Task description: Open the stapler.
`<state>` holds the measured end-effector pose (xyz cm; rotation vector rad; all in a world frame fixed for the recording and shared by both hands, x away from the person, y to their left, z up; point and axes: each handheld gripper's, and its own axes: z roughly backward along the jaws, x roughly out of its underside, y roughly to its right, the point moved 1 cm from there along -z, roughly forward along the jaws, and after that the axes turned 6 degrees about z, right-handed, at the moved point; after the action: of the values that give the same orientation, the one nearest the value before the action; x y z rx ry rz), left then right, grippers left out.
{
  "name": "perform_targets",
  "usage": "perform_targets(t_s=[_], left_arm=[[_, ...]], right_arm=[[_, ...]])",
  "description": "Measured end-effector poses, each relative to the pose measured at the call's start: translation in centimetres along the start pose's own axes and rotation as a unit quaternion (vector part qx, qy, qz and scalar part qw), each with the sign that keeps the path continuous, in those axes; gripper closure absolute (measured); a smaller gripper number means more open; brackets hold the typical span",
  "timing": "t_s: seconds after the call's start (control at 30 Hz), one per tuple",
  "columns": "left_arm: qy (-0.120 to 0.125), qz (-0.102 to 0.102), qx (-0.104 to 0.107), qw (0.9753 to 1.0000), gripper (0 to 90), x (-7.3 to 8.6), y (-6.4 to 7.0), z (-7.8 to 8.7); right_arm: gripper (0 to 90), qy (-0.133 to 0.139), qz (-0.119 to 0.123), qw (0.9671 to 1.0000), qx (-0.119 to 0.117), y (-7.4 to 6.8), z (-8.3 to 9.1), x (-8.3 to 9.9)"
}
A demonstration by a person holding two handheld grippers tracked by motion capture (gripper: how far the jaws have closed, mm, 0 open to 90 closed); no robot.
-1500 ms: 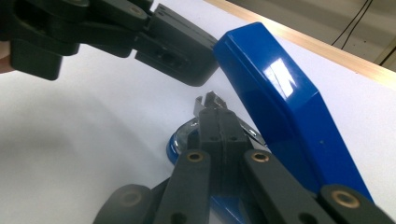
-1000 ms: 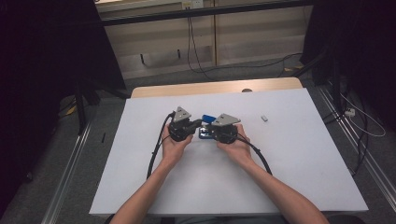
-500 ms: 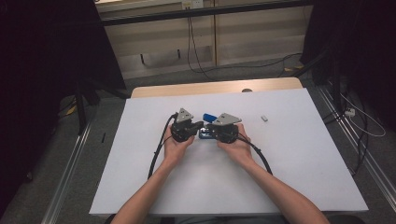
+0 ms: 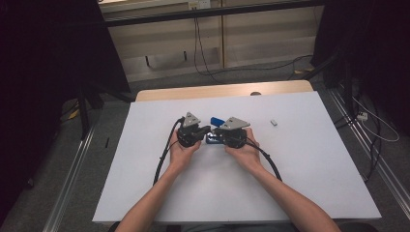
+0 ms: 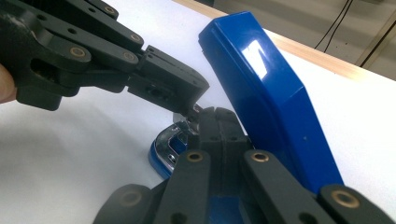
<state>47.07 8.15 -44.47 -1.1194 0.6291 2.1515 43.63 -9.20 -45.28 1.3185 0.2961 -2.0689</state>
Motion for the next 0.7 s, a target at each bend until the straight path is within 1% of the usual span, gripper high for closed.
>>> perform_targets(t_s=[0.3,0.33,0.43,0.57,0.6,0.7], left_arm=[[-0.009,-0.002,0.003,1.0,90.0,0.23,-0.09,-0.41],[-0.012,0.001,0.005,0.9999,90.0,0.27,-0.15,-0.44],[-0.012,0.001,0.003,0.9999,90.0,0.26,-0.12,-0.45],[-0.011,-0.001,0.004,0.9999,90.0,0.28,-0.12,-0.45],[-0.011,-0.002,0.004,0.9999,90.0,0.28,-0.15,-0.45],[-0.011,-0.002,0.004,0.9999,90.0,0.28,-0.13,-0.45]], right_arm=[[90.0,-0.001,-0.001,1.0,0.001,-0.19,-0.22,0.09],[90.0,-0.001,-0.001,1.0,0.003,-0.25,-0.26,0.11],[90.0,-0.001,-0.003,1.0,0.007,-0.36,-0.29,0.11],[90.0,0.005,-0.006,0.9999,0.01,-0.44,-0.37,0.02],[90.0,0.014,-0.002,0.9998,0.014,-0.49,-0.21,-0.15],[90.0,0.02,0.0,0.9997,0.017,-0.47,-0.04,-0.39]])
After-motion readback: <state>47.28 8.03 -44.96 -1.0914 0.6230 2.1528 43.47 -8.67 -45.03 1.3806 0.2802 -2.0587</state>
